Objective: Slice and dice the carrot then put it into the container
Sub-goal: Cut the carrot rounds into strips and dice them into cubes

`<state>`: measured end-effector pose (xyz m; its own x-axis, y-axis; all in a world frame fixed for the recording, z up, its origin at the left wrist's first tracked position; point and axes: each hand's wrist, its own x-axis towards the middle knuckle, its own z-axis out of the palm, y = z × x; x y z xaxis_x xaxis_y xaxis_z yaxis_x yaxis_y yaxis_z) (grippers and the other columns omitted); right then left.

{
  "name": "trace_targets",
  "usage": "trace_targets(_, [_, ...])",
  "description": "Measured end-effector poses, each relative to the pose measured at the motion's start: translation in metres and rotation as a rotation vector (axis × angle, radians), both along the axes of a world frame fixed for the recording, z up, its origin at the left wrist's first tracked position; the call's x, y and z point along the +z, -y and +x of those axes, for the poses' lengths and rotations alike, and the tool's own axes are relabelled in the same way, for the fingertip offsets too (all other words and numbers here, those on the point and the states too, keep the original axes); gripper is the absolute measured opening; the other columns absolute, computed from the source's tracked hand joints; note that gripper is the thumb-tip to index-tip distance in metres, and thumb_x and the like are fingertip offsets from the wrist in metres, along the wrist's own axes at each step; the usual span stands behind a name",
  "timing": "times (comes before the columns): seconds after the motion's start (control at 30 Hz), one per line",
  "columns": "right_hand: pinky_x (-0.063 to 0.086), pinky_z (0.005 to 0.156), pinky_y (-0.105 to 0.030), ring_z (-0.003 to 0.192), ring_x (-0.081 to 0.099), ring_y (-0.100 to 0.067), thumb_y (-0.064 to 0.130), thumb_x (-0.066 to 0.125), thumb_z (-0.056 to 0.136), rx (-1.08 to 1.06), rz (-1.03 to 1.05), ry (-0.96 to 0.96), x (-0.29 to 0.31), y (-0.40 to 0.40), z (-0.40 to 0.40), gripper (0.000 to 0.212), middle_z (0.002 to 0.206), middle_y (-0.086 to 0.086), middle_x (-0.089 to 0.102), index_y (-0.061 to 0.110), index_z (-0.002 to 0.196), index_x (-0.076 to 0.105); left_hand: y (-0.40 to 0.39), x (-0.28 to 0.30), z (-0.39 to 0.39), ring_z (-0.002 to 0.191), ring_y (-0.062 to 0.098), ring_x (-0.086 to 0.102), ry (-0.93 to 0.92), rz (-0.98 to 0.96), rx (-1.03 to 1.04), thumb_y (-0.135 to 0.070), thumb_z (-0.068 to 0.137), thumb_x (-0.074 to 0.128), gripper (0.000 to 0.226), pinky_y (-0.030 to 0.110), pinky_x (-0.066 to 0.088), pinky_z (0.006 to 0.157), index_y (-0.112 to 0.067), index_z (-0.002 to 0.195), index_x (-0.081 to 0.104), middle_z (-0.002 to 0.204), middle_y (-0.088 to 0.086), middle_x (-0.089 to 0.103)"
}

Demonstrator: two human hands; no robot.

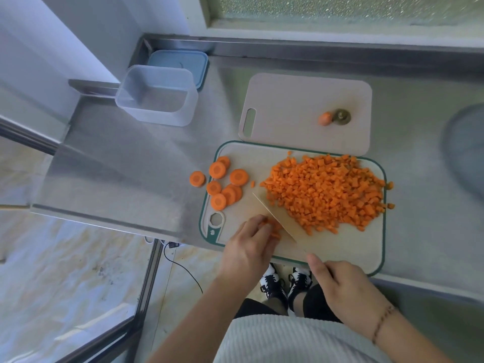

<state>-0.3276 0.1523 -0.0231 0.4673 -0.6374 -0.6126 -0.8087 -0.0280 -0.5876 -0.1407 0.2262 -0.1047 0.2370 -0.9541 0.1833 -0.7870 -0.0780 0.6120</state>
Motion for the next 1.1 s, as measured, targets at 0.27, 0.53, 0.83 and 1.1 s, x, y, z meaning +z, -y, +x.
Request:
trace_targets(0.27, [0.034, 0.047, -0.021, 0.040, 0.037, -0.007, 0.066, 0.025, 0.085, -0.003, -0.020, -0.030, -0.002, 0.010, -0.011, 0.061, 0.040, 0.006, 0.031, 0.015, 0.054, 0.033, 0.001, 0.001, 0.011, 0.075, 0.025, 0.060, 0.232, -0.146, -0.069, -0.022, 0.096, 0.068, 0.013, 0.039, 0.050, 0.062, -0.015, 0.088, 0.075, 0.102, 0.002, 0.068])
trace_targets(0.53, [0.036, 0.050, -0.021, 0.043, 0.037, -0.008, 0.069, 0.024, 0.083, 0.009, -0.019, -0.028, -0.005, 0.006, -0.014, 0.062, 0.045, 0.002, 0.032, 0.015, 0.055, 0.035, 0.005, -0.001, 0.012, 0.086, 0.026, 0.060, 0.196, -0.174, -0.060, -0.020, 0.090, 0.072, 0.009, 0.039, 0.048, 0.069, -0.015, 0.084, 0.074, 0.099, 0.001, 0.066])
trace_targets(0.83, [0.037, 0.051, -0.021, 0.043, 0.036, -0.009, 0.067, 0.024, 0.085, 0.026, -0.002, -0.005, -0.001, 0.002, -0.013, 0.061, 0.044, 0.001, 0.033, 0.015, 0.054, 0.036, 0.008, -0.014, 0.011, 0.095, 0.031, 0.066, 0.033, -0.220, -0.108, -0.006, 0.089, 0.077, 0.002, 0.039, 0.052, 0.091, -0.005, 0.089, 0.076, 0.107, 0.008, 0.071])
trace_targets(1.1, [0.051, 0.079, -0.031, 0.079, 0.063, -0.008, 0.077, 0.015, 0.088, 0.050, -0.065, 0.127, -0.009, -0.006, -0.034, 0.074, 0.077, 0.003, 0.067, 0.021, 0.076, 0.061, 0.006, -0.016, 0.009, 0.096, 0.032, 0.066, 0.136, -0.230, -0.140, -0.008, 0.096, 0.066, 0.010, 0.042, 0.054, 0.087, -0.005, 0.102, 0.073, 0.111, 0.007, 0.068])
